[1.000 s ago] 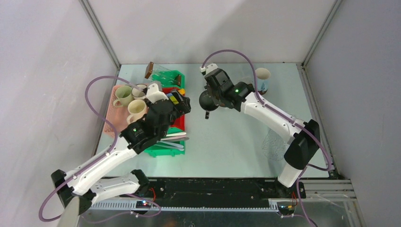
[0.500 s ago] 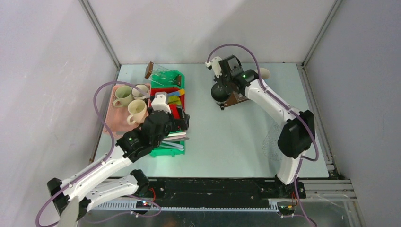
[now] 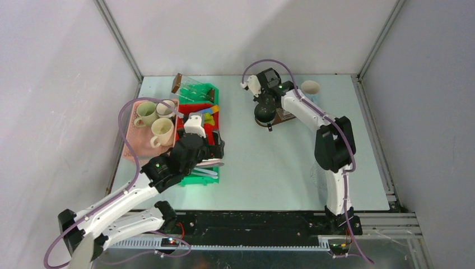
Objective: Prepare toiletry sets of a toothbrush and toothpaste on the tray
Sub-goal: Place the cup on the tray.
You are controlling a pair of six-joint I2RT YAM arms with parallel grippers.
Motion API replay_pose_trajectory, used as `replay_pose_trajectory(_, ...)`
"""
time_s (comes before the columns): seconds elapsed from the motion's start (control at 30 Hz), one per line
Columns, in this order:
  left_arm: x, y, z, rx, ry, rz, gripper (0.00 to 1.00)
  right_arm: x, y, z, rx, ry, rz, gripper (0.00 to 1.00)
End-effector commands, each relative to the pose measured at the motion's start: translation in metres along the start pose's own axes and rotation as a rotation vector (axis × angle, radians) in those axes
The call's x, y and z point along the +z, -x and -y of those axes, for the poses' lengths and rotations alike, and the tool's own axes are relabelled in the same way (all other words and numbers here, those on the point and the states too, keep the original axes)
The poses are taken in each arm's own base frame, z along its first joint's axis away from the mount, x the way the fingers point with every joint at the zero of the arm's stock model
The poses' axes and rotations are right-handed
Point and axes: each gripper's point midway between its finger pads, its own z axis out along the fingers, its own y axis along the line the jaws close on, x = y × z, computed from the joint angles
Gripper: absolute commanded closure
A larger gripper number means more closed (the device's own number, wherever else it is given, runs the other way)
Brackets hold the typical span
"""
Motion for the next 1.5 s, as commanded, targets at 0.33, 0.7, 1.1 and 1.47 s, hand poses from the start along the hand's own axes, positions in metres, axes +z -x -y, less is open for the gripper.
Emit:
replay_pose_trajectory(0.33,0.000,0.012,-0.004,0.022,0.018,0.046,0.00,0.019,0.035,0.038,-0.040,-0.066,0.135,0.94)
replay_pose_trajectory(0.7,0.001,0.013,-0.004,0.022,0.025,0.046,0.00,0.014,0.038,0.050,-0.058,-0.116,0.135,0.53)
replay_pose_trajectory(1.1,0.000,0.012,-0.005,-0.004,0.030,0.049,0.00,-0.056,0.063,0.074,0.051,-0.266,0.226,0.37)
replay_pose_trajectory(1.47,-0.002,0.012,-0.010,-0.034,0.041,0.065,0.00,-0.071,0.016,0.025,0.464,-0.185,0.132,0.33)
